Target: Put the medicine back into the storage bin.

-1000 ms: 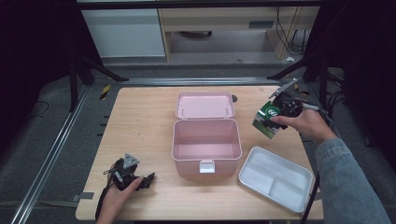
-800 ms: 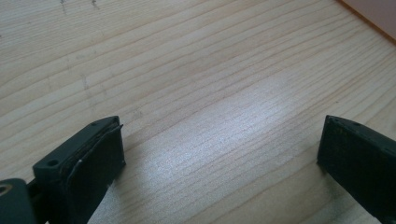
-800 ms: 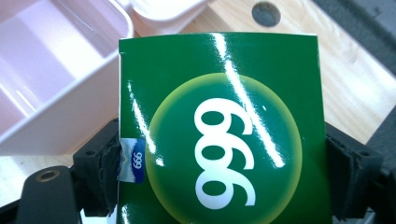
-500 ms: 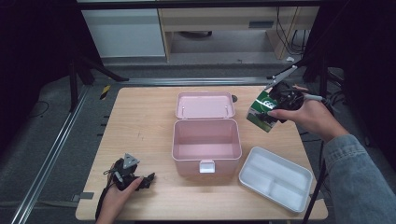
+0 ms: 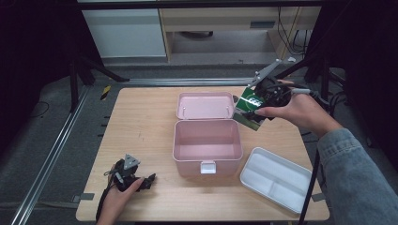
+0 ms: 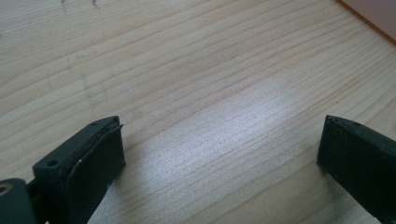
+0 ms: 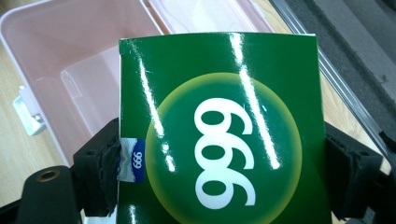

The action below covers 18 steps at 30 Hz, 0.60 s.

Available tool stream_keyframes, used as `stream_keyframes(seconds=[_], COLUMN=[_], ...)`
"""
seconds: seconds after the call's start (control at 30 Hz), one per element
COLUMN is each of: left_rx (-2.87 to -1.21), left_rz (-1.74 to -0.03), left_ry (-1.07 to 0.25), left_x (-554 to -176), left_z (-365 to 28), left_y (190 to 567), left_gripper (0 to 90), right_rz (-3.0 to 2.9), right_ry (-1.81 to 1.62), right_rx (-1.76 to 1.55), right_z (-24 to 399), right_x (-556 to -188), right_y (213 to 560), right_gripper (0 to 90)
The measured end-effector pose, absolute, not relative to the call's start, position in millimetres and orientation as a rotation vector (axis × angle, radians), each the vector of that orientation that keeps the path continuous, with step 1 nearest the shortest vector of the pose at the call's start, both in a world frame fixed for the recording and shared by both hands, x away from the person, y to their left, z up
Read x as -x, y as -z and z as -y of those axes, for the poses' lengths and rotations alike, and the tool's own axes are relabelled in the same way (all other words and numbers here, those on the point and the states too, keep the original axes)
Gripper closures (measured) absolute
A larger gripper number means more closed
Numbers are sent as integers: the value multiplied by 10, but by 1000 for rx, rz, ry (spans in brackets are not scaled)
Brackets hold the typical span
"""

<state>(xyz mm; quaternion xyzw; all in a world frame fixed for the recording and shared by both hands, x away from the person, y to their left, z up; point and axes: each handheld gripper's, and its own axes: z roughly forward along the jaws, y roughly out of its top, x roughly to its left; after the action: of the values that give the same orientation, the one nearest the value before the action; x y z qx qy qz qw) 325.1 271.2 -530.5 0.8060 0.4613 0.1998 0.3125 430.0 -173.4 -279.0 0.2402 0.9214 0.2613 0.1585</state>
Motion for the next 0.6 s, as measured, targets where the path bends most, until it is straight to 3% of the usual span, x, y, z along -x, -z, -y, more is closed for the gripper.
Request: stream_keyframes(seconds=[0.6], left_rx=[-2125], left_rz=[-1217], left_ry=[-529], left_x=[-3249], left_z=[-2712], left_y=[5307], left_gripper=[0], right_rz=[-2722], right_ry=[-742], right_rx=[-514], right_z=[1091], right_x=[-4368], right_y=[2844], right_gripper=[170])
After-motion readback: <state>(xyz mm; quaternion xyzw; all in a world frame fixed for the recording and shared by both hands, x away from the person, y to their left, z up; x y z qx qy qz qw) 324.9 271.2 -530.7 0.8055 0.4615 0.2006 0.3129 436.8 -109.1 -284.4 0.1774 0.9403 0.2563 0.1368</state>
